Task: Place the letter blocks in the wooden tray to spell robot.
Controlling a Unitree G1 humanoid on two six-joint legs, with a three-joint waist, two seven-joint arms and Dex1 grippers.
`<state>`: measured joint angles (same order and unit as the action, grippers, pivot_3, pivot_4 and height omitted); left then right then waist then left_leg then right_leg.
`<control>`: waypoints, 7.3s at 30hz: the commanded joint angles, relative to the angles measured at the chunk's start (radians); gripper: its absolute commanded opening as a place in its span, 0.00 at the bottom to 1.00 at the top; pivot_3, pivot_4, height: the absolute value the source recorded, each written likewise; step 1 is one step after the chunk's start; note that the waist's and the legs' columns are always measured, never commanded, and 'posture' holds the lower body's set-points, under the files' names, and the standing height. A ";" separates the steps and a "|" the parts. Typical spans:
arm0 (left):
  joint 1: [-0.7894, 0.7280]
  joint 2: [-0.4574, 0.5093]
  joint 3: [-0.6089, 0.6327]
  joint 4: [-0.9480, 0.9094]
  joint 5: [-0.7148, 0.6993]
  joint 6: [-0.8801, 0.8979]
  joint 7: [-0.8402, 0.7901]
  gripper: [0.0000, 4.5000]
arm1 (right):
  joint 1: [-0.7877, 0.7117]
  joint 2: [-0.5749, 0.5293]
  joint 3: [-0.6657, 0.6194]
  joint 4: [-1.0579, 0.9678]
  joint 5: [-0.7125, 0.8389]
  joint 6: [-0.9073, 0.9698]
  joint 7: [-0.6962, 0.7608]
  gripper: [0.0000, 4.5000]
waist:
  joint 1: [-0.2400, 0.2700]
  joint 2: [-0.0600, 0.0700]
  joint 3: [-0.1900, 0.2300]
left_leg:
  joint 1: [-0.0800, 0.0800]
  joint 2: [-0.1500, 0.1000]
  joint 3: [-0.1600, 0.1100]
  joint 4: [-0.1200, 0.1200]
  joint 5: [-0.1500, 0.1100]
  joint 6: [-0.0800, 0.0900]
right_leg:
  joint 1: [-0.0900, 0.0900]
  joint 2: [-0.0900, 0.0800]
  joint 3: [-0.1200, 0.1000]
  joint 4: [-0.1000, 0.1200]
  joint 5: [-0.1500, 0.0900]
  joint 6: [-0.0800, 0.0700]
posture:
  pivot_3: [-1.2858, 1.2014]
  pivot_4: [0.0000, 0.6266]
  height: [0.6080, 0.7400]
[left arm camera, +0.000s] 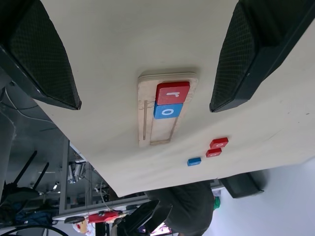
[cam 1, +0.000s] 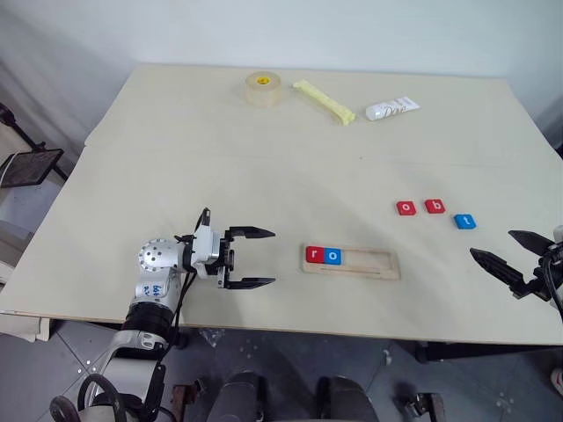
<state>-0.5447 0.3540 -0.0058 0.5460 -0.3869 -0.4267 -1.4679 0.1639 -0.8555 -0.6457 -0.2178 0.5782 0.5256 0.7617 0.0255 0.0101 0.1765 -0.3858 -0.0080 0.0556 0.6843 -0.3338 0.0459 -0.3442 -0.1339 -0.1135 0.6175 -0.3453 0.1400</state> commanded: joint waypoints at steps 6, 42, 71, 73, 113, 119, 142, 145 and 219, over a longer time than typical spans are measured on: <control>-0.017 -0.009 -0.002 -0.020 -0.010 0.001 0.002 0.99 | -0.215 0.038 0.106 0.087 -0.036 -0.003 -0.097 1.00 | -0.007 0.000 0.000 | 0.000 0.000 0.001 0.000 0.000 0.000 | 0.000 0.000 0.000 0.000 0.000 0.000 | 0.52 0.24 1.00; 0.075 -0.003 -0.015 -0.189 -0.016 0.062 0.060 0.99 | -0.951 0.178 0.459 1.070 -0.390 -0.251 -0.155 1.00 | -0.030 0.000 0.000 | -0.005 0.000 0.000 -0.001 0.001 0.000 | -0.009 -0.001 -0.003 0.007 0.000 0.000 | 0.52 0.24 1.00; 0.102 0.014 0.000 -0.139 -0.013 0.022 0.053 1.00 | -0.355 0.290 0.218 -0.117 -0.214 0.203 -0.435 0.32 | -0.018 0.000 0.000 | -0.007 0.000 -0.003 -0.002 0.001 -0.001 | -0.011 -0.001 -0.002 0.009 0.000 0.000 | 0.52 0.24 1.00; 0.095 0.016 0.004 -0.128 -0.014 0.015 0.052 1.00 | -0.248 0.336 0.201 -0.276 -0.192 0.273 -0.478 0.32 | -0.015 0.000 0.000 | -0.007 0.000 -0.003 -0.002 0.001 -0.001 | -0.011 -0.001 -0.002 0.009 0.000 0.000 | 0.52 0.24 1.00; 0.104 0.066 0.039 -0.162 -0.035 0.042 0.072 1.00 | -0.018 0.360 0.199 -0.331 -0.164 0.166 -0.400 0.99 | -0.024 0.000 0.000 | -0.004 0.000 0.006 -0.002 0.001 0.000 | -0.012 0.000 0.006 0.008 0.000 0.000 | 0.52 0.24 1.00; 0.081 0.059 0.033 -0.126 -0.029 0.031 0.061 1.00 | 0.048 0.003 0.188 -0.189 -0.188 0.025 -0.023 0.99 | -0.022 -0.001 0.000 | -0.004 0.000 0.007 -0.002 0.001 0.000 | -0.011 0.000 0.006 0.006 0.000 0.000 | 0.52 0.24 1.00; 0.223 0.096 0.039 -0.298 -0.039 0.067 0.116 1.00 | -0.606 -0.215 0.723 0.654 -0.489 -0.551 0.603 0.96 | -0.025 -0.003 0.001 | -0.004 0.001 0.007 0.000 0.001 0.000 | -0.010 -0.002 0.002 0.005 0.000 0.000 | 0.52 0.24 1.00; 0.230 0.101 0.040 -0.310 -0.040 0.072 0.125 1.00 | -0.634 -0.201 0.735 0.690 -0.506 -0.572 0.604 0.79 | -0.026 -0.003 0.001 | -0.004 0.001 0.007 0.000 0.001 0.000 | -0.010 -0.002 0.002 0.004 0.000 0.000 | 0.52 0.24 1.00; 0.148 0.047 0.015 -0.165 -0.013 -0.018 0.129 1.00 | -0.879 0.017 1.026 0.120 -0.546 0.075 0.518 0.63 | -0.027 -0.003 0.002 | -0.006 0.000 0.003 0.000 0.001 0.000 | -0.013 -0.004 -0.003 0.009 0.000 0.000 | 0.52 0.24 1.00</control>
<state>-0.4014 0.4060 0.0104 0.4055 -0.3975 -0.4282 -1.3448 -0.7145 -0.8211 0.3876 -0.0865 0.0349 0.6102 1.2746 -0.0020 0.0074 0.1781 -0.3919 -0.0082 0.0590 0.6845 -0.3327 0.0457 -0.3574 -0.1376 -0.1164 0.6263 -0.3452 0.1400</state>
